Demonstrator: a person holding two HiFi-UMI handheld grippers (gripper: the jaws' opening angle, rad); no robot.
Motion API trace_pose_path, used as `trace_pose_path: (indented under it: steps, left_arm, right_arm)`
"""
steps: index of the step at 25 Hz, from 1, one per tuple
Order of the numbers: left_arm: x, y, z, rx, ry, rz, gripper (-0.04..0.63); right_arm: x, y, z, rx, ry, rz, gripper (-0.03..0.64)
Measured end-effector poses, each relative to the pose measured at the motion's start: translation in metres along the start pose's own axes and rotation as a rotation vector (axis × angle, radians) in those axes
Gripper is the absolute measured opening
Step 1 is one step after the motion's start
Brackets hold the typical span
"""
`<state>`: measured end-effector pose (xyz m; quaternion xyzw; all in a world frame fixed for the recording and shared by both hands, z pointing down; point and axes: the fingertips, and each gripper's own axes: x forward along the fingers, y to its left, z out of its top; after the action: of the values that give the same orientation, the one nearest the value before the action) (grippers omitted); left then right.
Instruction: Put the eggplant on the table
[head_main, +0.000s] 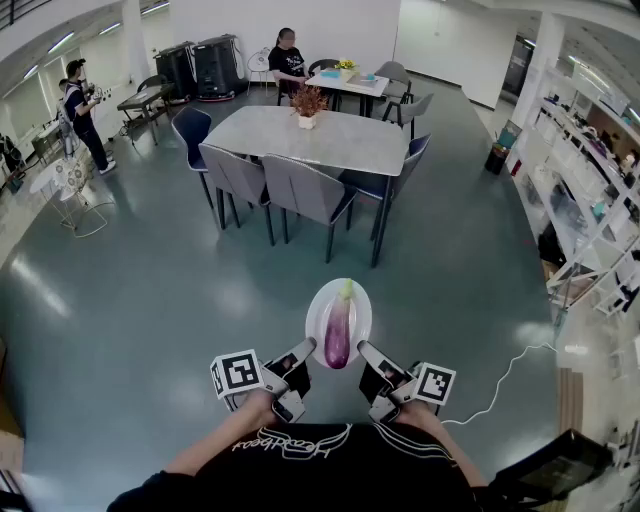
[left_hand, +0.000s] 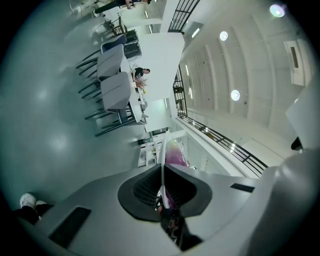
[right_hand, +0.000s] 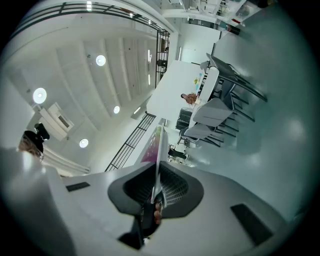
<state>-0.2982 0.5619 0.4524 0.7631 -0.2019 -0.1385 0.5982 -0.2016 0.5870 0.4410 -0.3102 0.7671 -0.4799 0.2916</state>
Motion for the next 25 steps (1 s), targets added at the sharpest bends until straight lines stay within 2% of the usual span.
trace_pose_path:
  steps: [10, 15, 25]
  left_arm:
    - [0.014, 0.004, 0.000, -0.021, -0.003, 0.002, 0.020]
    - [0.018, 0.005, 0.005, -0.001, 0.000, 0.024, 0.020]
    - [0.009, 0.000, 0.012, 0.002, -0.016, 0.004, 0.020]
  right_arm:
    - [-0.001, -0.015, 0.010, 0.027, 0.005, -0.014, 0.034]
    - [0.002, -0.017, 0.017, 0.015, 0.008, -0.012, 0.034]
    - [0.012, -0.012, 0.011, -0.002, 0.026, -0.001, 0.034]
